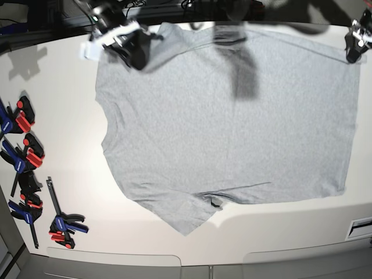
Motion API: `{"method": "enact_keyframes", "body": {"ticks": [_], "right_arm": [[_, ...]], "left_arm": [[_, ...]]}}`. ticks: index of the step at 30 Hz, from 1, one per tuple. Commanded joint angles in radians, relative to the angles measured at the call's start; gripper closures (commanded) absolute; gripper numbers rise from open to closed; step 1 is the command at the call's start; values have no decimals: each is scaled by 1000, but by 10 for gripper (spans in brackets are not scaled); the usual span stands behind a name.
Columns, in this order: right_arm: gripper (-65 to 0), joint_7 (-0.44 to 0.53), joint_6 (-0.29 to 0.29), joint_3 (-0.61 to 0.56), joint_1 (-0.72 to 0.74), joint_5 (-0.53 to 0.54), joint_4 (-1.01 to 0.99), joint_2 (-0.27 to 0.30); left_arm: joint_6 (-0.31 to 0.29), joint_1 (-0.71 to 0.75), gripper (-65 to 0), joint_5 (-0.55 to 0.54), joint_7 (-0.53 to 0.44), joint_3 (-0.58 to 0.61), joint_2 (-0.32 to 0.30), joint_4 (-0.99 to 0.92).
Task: Fold the T-shirt properly
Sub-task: 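Lift the shoulder corners and drag the shirt toward the robot, then lower the right gripper onto the sleeve and pinch the fabric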
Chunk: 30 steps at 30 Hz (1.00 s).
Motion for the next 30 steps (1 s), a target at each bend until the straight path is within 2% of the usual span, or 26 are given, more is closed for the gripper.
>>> {"method": "enact_keyframes", "body": {"ticks": [1,6,9,13,17,20,23,30], "right_arm": [[0,35,-3,-25,21,-21,13,0],[0,60,-65,-143,158,-211,-52,0],[0,85,-77,-166,225,-283,-117,0],[0,108,-116,-156,299,-316,-201,3],[0,117,-123,-143,346,-315,-227,3],[0,124,-185,-136,365,-316,-227,2],[0,138,-227,-131,370,-317,-227,3],[0,161,-267,-131,370,-373,-227,2]], "left_arm": [[-7,-19,0,3,-28,6,-19,13],[1,-107,0,118,-102,111,-20,13],[1,-147,0,193,-148,133,-20,13],[53,-160,0,281,-224,130,-42,13],[100,-160,0,359,-280,130,-77,13],[135,-160,0,366,-302,130,-94,13],[140,-163,0,399,-322,130,-101,13],[141,-174,0,435,-335,130,-104,13]]}}
